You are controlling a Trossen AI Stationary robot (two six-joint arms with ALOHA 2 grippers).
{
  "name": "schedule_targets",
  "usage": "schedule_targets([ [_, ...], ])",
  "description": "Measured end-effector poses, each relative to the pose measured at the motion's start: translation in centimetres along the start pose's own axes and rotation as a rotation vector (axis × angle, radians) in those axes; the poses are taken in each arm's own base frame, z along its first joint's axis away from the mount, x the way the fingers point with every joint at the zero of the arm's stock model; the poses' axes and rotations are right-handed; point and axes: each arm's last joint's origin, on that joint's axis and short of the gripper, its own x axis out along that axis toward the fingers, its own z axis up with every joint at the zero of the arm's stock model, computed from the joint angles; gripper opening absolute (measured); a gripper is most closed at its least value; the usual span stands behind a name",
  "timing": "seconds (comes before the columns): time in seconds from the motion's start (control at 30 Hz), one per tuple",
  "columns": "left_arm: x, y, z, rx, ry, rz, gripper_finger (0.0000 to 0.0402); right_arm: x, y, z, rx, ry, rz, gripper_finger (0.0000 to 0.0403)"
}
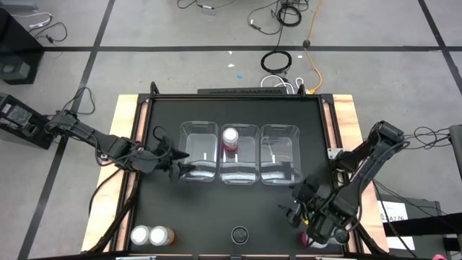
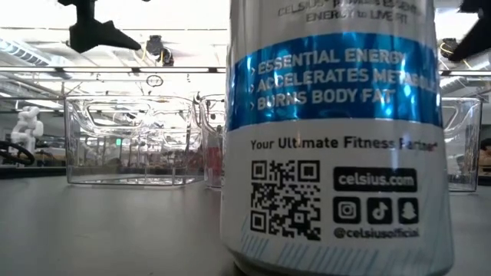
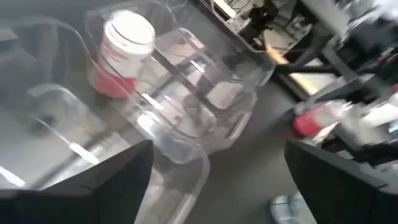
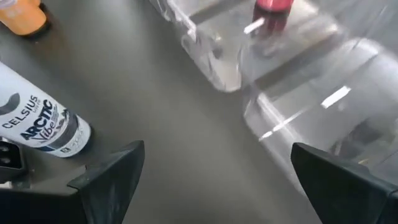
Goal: Sort soda cans
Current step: Put the right yellow-white soda can into the middle left transparent bin
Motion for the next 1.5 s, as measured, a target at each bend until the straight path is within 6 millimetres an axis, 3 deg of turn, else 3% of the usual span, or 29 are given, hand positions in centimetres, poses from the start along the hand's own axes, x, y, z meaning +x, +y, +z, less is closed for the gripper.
schedule_targets([
  [0.33, -0.4, -1.6, 0.7, -0.132, -0.010, -0.157, 0.0356, 0.4, -0.1, -0.4, -0.042, 0.010, 0.029, 0.0398],
  [0.53, -1.5, -4.3, 1.5, -0.112, 0.008, -0.216, 0.0356, 0.4, -0.1, -0.4, -0.097, 0.009, 0.029, 0.0398],
  [0.7, -1.0, -6.6, 1.4, -0.077, 0.091, -0.132, 0.0356, 0.4, -0.1, -0.4, -0.134, 0.008, 0.028, 0.0398],
  [1.07, 0.4, -10.9, -0.3, -0.027, 0.418, 0.166, 0.0356, 0.4, -0.1, -0.4, -0.205, 0.007, 0.029, 0.0398],
  [1.3, 0.7, -12.8, -2.8, 0.133, 0.644, 0.082, 0.0356, 0.4, -0.1, -0.4, -0.228, 0.007, 0.029, 0.0398],
  [1.5, 0.4, -13.5, -4.3, 0.223, 0.720, 0.015, 0.0356, 0.4, -0.1, -0.4, -0.164, 0.008, 0.031, 0.0398],
])
